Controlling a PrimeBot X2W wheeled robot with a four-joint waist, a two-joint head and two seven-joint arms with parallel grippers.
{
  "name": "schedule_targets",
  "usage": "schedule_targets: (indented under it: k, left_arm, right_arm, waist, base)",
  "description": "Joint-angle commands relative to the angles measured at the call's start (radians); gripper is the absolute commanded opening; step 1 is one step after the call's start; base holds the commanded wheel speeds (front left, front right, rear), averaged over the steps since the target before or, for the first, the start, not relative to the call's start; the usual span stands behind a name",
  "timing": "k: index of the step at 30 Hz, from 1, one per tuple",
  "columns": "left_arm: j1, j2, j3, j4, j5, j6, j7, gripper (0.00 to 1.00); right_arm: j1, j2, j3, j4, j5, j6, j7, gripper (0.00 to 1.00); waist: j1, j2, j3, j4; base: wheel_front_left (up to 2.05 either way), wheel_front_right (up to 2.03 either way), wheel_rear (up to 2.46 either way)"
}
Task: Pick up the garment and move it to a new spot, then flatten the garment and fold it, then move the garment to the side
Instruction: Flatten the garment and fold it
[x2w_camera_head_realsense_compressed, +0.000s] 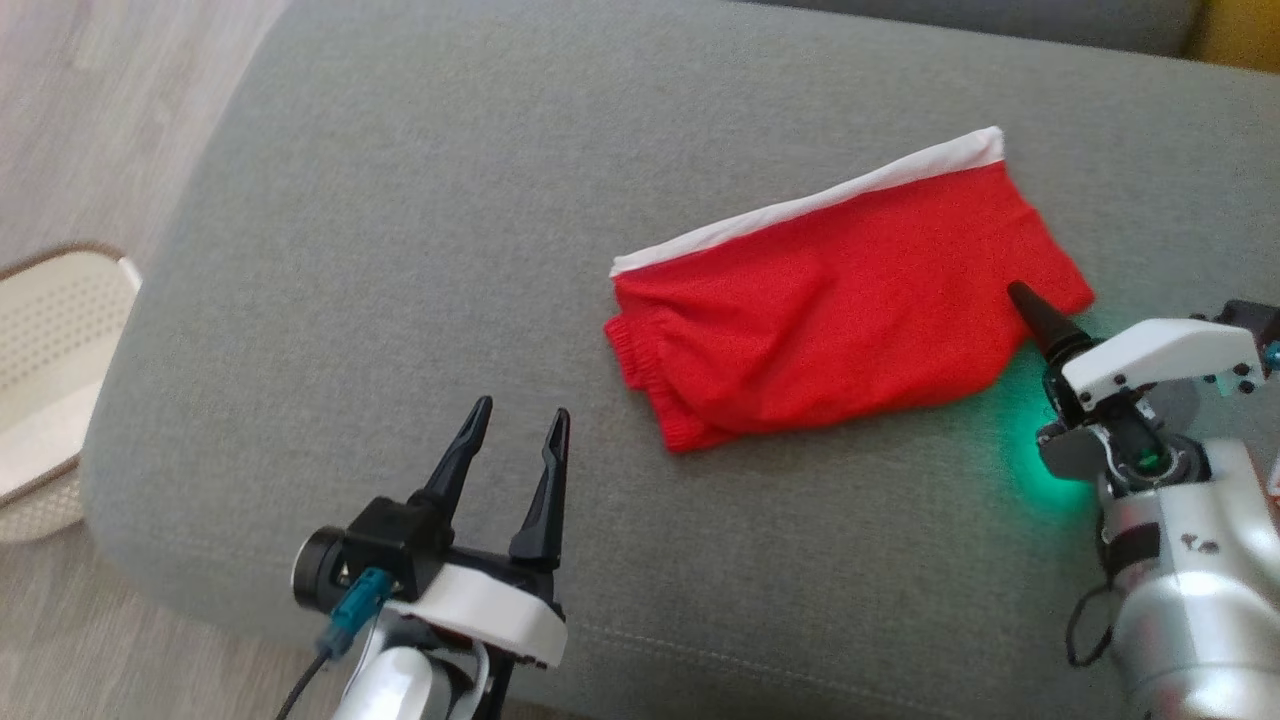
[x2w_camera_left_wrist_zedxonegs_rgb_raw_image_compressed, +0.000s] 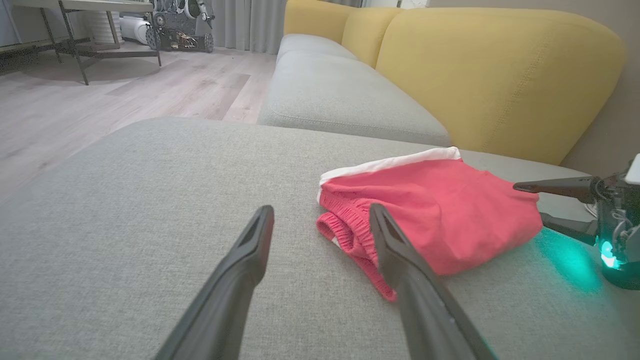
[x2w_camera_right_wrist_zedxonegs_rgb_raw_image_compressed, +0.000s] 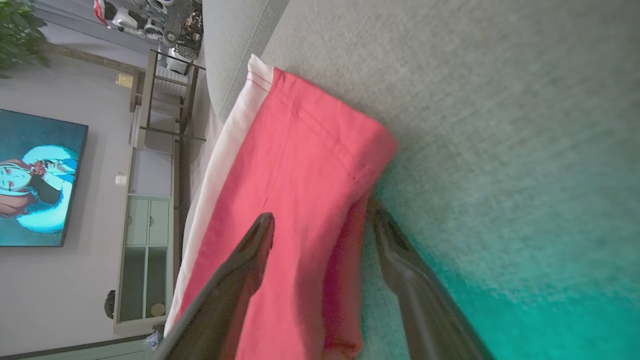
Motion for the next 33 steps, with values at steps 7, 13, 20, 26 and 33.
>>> schedule_targets:
  k: [7, 13, 20, 26, 33]
  left_arm:
    - [-0.066, -0.002, -0.005, -0.043, -0.023, 0.019, -0.012, 1.00]
    - [-0.074, -0.002, -0.016, -0.046, -0.033, 0.028, -0.012, 1.00]
    - [-0.079, -0.002, -0.009, -0.045, -0.035, 0.035, -0.012, 1.00]
    - [-0.079, -0.002, -0.009, -0.041, -0.037, 0.032, -0.012, 1.00]
    - [-0.065, -0.002, 0.002, -0.035, -0.036, 0.029, -0.012, 1.00]
  right_arm:
    - [-0.149, -0.032, -0.041, 0.151, -0.121, -0.001, 0.001, 1.00]
    - [-0.229, -0.040, -0.072, 0.280, -0.197, -0.001, -0.015, 0.42]
    - [-0.251, -0.013, -0.043, 0.254, -0.180, -0.001, -0.053, 0.00]
    - [-0.190, -0.002, -0.015, 0.142, -0.095, -0.001, -0.138, 0.00]
    - [-0.063, 0.001, -0.006, 0.046, -0.053, -0.001, -0.230, 0.00]
  waist:
    - [0.0000, 0.0000, 0.046, 0.057]
    - [0.0000, 0.0000, 0.054, 0.073]
    - [0.0000, 0.0000, 0.046, 0.060]
    - [0.0000, 0.0000, 0.026, 0.031]
    - [0.0000, 0.0000, -0.018, -0.016]
  base:
    - [0.00, 0.00, 0.00]
    - [0.00, 0.00, 0.00]
    - [0.00, 0.00, 0.00]
    - [0.00, 0.00, 0.00]
    - [0.00, 0.00, 0.00]
